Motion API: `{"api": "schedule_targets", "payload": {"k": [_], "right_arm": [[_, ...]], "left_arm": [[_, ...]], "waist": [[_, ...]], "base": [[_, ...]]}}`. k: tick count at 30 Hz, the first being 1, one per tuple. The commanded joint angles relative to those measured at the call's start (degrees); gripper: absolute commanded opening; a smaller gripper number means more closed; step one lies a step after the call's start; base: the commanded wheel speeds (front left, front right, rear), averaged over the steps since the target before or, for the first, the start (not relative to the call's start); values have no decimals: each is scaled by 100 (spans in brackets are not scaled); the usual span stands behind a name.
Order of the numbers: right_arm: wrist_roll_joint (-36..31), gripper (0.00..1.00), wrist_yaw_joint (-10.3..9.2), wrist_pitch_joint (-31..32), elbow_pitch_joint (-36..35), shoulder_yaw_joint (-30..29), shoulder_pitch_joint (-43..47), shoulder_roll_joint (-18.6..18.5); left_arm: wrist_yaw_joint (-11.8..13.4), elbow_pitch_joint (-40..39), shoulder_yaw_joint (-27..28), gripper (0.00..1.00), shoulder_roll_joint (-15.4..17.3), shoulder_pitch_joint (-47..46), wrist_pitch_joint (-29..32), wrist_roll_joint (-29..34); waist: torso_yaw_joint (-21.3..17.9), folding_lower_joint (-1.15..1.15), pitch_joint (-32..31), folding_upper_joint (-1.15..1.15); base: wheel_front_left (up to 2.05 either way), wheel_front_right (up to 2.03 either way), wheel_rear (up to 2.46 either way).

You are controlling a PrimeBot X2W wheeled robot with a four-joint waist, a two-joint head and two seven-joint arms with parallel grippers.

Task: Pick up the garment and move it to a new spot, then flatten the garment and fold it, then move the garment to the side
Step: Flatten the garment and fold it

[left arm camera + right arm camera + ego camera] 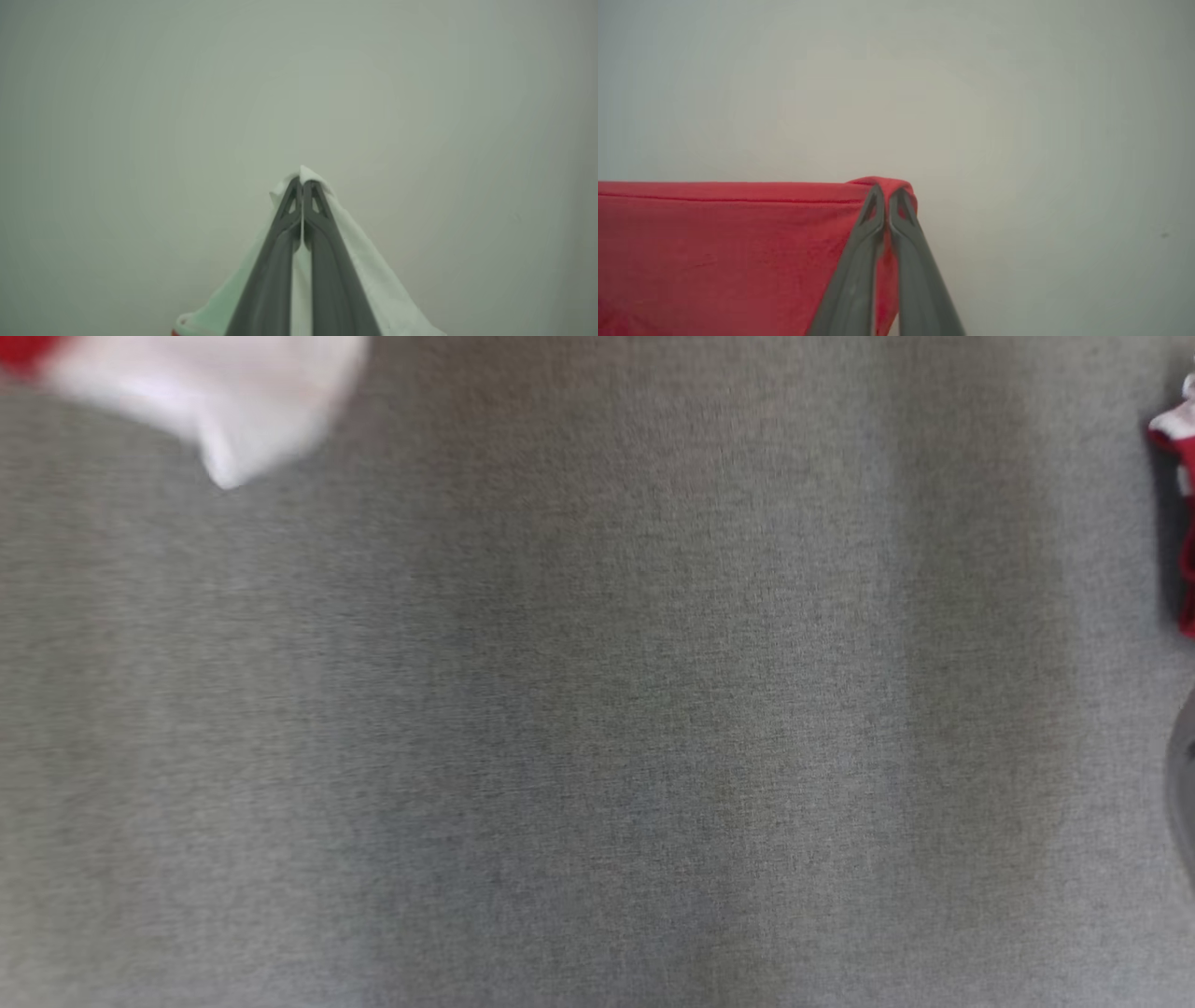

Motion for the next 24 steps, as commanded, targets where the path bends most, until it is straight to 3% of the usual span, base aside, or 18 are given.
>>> {"api": "schedule_targets", "payload": {"k": [1,5,9,17,24], "right_arm": [[-97,0,-12,-200,108,-59,-124,44],[-517,0,-12,-997,521,-173,-616,-49],[-806,0,-12,-1295,1025,-46,-588,-111],[-713,0,-13,-1061,1980,910,298,-387],[140,0,-12,-735,1979,1602,1564,-640]], "left_arm": [[-110,91,-10,0,14,-182,-165,141],[-761,273,-118,0,-43,-746,-1014,374],[-1074,316,26,0,-55,-736,-1398,533],[-1233,514,29,0,-412,1393,-1444,656],[-1230,-4,784,0,-1408,4158,-1441,693]], "waist": [[-196,-2,353,-2],[-208,-2,347,-2],[-217,-2,336,-2],[-43,-2,248,-2],[119,-2,-552,-2]], "base": [[0,0,0],[0,0,0],[0,0,0],[0,0,0],[0,0,0]]}}
